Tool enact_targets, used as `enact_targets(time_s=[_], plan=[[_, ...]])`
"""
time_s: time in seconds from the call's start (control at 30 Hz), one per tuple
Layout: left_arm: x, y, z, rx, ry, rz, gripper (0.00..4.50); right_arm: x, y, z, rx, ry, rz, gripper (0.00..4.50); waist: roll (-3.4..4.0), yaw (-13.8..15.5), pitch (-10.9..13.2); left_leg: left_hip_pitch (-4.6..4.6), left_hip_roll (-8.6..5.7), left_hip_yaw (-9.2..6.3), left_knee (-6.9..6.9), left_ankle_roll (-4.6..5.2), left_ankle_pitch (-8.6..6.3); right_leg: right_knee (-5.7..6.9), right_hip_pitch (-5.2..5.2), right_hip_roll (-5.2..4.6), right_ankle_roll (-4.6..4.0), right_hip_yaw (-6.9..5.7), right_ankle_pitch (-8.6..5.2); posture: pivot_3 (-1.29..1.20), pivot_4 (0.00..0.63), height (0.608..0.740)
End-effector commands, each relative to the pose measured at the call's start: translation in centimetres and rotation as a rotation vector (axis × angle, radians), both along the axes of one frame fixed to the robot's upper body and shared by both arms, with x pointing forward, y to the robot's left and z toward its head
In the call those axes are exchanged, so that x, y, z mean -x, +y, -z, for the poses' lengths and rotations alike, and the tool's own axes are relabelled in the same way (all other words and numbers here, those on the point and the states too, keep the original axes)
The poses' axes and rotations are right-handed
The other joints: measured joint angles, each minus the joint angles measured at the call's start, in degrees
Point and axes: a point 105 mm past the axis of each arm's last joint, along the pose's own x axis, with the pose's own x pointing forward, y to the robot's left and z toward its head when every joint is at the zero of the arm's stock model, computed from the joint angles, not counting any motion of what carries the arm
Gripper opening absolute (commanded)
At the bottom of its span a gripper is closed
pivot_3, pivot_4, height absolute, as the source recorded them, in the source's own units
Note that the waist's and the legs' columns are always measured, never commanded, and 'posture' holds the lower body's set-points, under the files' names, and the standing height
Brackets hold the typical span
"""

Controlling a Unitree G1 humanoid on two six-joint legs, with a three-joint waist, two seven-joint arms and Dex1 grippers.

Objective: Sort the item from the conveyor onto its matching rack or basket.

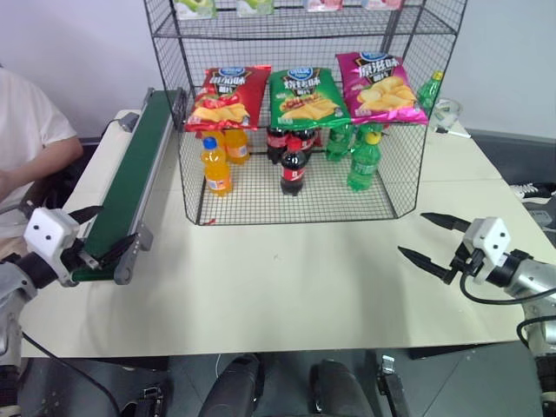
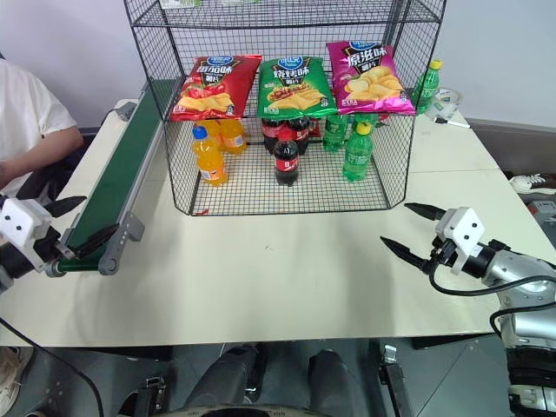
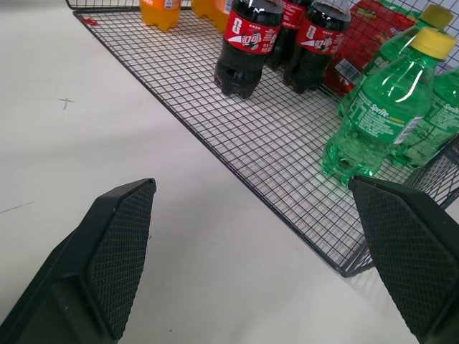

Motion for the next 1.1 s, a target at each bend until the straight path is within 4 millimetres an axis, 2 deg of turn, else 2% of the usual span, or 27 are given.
enact_targets(time_s=[0.03,0.5,1.1], plan=[[-0.1,0.1,-1.0,-0.044,-0.055,0.004,4.47,0.0,0.0,-0.6,0.021,-0.029,-0.006,4.5,0.0,0.0,0.0,0.0,0.0,0.0,0.0,0.0,0.0,0.0,0.0,0.0,0.0,0.0,0.0,0.0,0.15,0.74],[0.6,0.0,-0.6,0.001,-0.028,0.042,4.47,0.2,0.9,-1.5,-0.004,-0.04,-0.056,4.5,0.02,0.0,0.0,0.0,0.0,0.0,-0.01,0.0,0.0,0.0,0.0,0.0,0.0,0.0,0.0,0.0,0.15,0.74],[0.2,-0.3,-0.5,-0.03,-0.06,0.055,4.47,-0.5,1.9,-2.1,0.009,-0.07,-0.06,4.5,0.04,0.0,0.0,-0.01,0.0,0.0,-0.02,-0.01,0.0,-0.01,-0.02,-0.01,-0.01,0.01,-0.01,0.0,0.15,0.74]])
